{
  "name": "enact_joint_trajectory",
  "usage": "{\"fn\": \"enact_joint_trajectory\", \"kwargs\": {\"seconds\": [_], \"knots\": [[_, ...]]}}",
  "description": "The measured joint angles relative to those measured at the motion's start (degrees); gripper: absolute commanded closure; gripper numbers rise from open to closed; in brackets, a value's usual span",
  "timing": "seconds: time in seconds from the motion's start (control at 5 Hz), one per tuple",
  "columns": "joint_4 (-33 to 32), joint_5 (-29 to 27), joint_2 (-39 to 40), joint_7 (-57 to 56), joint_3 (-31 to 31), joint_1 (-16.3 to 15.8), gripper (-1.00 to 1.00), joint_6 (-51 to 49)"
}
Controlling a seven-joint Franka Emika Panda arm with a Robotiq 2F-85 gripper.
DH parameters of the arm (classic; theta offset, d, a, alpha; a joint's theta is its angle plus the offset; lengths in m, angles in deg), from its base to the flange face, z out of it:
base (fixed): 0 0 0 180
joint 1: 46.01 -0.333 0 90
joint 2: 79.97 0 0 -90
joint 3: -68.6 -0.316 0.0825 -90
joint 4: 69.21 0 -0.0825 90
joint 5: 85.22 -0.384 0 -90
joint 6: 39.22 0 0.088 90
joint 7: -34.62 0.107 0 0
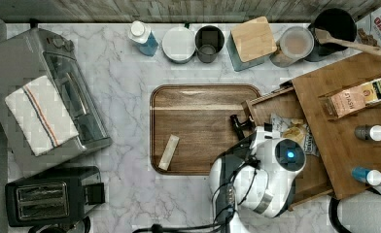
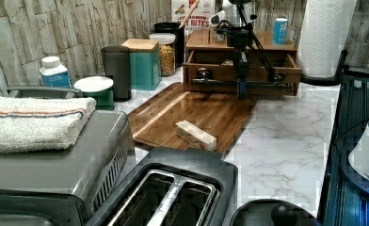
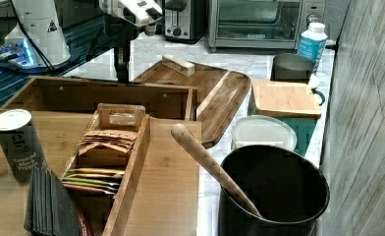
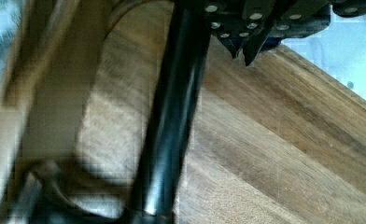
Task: Close the drawer.
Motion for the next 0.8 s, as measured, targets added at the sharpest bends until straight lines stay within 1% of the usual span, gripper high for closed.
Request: {"fn": "enact_joint_trajectory", "kwargs": {"seconds": [0.2,0.4,0.6,0.8], "knots": [[5.1,-4.2,5.3,-8.8,3.3,0.0,1.0,-0.1],[11.5,-4.4,10.8,-9.4,4.3,2.3,1.0,-0.6],[16.3,-3.9,14.2,-6.7,6.0,2.9,1.0,-1.0],[18.5,-1.9,15.6,-1.2,7.7,2.1,1.0,-0.8]]}}
